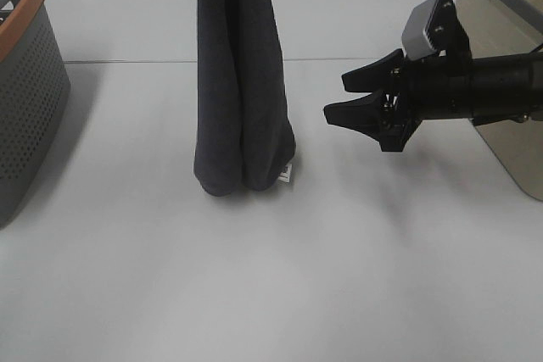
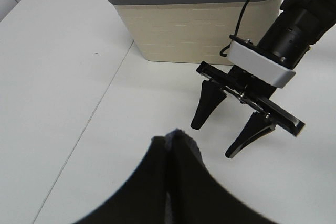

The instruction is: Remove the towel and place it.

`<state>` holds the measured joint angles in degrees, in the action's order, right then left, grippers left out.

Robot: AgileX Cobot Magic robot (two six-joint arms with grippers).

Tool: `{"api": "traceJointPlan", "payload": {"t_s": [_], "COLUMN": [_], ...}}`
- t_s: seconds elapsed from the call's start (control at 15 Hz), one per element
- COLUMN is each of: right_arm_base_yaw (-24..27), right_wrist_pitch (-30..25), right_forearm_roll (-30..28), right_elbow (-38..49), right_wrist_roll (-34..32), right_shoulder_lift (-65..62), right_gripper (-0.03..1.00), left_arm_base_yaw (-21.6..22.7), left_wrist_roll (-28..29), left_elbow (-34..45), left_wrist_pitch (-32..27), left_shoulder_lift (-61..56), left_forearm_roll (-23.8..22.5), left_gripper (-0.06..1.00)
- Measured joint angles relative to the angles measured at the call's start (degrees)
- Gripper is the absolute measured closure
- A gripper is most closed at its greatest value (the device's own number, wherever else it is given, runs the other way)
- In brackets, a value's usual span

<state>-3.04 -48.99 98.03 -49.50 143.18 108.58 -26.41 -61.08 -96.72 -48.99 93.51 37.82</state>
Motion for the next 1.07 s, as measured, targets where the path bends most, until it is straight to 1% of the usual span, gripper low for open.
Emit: {"api": "traceJointPlan", "payload": {"t_s": [0.13, 0.33, 0.47, 0.6, 0.73, 0.93, 1.07], "right_arm_base_yaw": [0.0, 0.0, 0.0, 0.0, 0.0, -1.7, -5.3], "right_wrist_pitch": [-0.5, -1.5, -4.0, -5.4, -6.0, -5.1, -1.3], "right_forearm_roll": [-2.5, -5.4, -6.1, -6.1, -6.0, -5.7, -5.6], "right_elbow": [-2.6, -5.5, -5.8, -5.8, -6.0, -6.5, -6.5], "right_wrist_roll": [1.3, 1.3, 1.4, 3.2, 4.2, 4.2, 4.2], "right_shoulder_lift": [1.8, 3.8, 6.1, 7.7, 8.8, 8.7, 8.7], "right_gripper": [0.32, 0.32, 0.32, 0.32, 0.32, 0.32, 0.32], "left_arm_base_yaw": [0.0, 0.0, 0.0, 0.0, 0.0, 0.0, 0.0], "left_wrist_roll": [0.0, 0.0, -0.1, -1.1, -2.4, -2.6, -2.6], "left_elbow": [0.0, 0.0, 0.0, 0.0, 0.0, 0.0, 0.0], "left_wrist_pitch": [-0.5, -0.7, -0.8, -1.0, -2.8, -3.3, -3.8], "left_shoulder_lift": [0.0, 0.0, 0.0, 0.0, 0.0, 0.0, 0.0], "left_forearm_roll": [0.0, 0.0, 0.0, 0.0, 0.5, 1.0, 1.0], "left_gripper": [0.94, 0.94, 0.94, 0.94, 0.94, 0.94, 0.94]}}
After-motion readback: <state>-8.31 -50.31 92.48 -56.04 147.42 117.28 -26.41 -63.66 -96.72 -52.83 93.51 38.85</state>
